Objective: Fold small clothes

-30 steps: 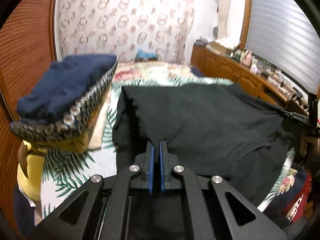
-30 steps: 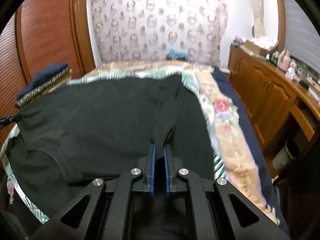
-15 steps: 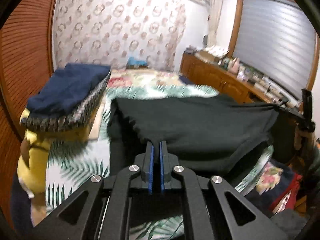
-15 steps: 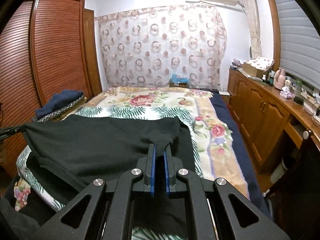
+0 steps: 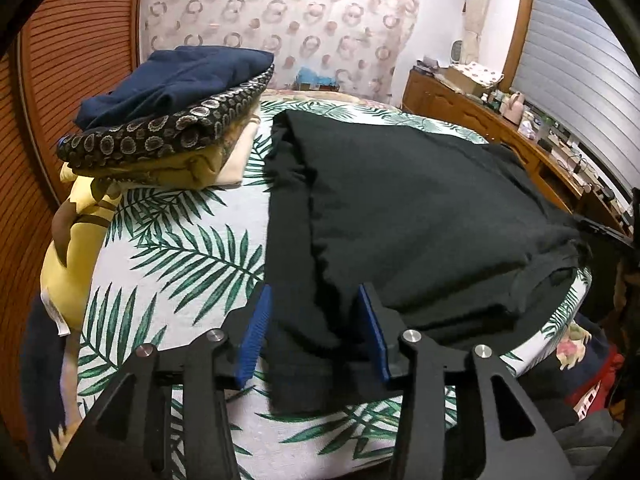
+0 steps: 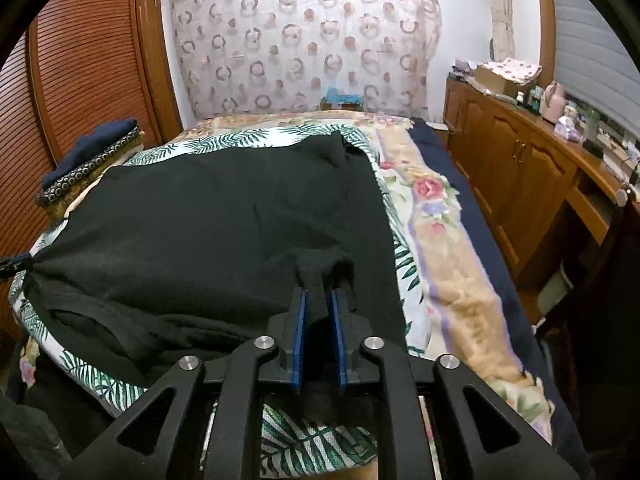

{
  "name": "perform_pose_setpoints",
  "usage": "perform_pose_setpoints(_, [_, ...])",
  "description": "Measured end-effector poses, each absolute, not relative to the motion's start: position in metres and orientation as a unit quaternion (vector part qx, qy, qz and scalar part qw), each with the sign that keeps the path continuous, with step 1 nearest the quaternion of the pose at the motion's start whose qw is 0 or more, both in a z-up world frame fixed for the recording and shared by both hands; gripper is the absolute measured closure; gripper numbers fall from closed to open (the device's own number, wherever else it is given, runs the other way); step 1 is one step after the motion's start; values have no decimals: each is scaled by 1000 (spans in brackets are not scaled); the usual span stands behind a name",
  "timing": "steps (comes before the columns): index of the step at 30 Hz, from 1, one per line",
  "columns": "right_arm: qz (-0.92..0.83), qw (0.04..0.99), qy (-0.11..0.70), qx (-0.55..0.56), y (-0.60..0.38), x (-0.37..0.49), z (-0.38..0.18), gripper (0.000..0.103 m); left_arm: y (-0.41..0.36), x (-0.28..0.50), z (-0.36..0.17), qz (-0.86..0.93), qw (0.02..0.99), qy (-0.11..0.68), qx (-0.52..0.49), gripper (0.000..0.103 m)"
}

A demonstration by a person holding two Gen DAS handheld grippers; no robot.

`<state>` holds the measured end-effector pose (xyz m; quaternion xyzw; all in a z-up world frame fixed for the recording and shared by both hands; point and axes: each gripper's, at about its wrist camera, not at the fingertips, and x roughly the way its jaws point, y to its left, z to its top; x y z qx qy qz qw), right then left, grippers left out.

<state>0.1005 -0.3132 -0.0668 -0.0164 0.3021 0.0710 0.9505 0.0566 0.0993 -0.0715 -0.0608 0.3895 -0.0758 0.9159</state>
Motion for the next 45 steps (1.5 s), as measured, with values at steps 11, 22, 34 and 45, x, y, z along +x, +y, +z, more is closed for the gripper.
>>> perform_pose_setpoints(11, [94, 954, 285, -26, -298, 87, -72, 47, 101, 65, -89, -68, 908, 407, -75, 53])
perform_pose_setpoints(22, [115, 946, 302, -40, -285, 100, -88, 39, 99, 67, -91, -77, 910, 399, -87, 53])
perform_pose_setpoints(34, [119, 939, 321, -29, -294, 109, -93, 39, 83, 67, -83, -122, 912, 384, -74, 94])
perform_pose_setpoints(45, [122, 941, 314, -15, -304, 101, -92, 39, 54, 75, -34, -170, 924, 333, -78, 94])
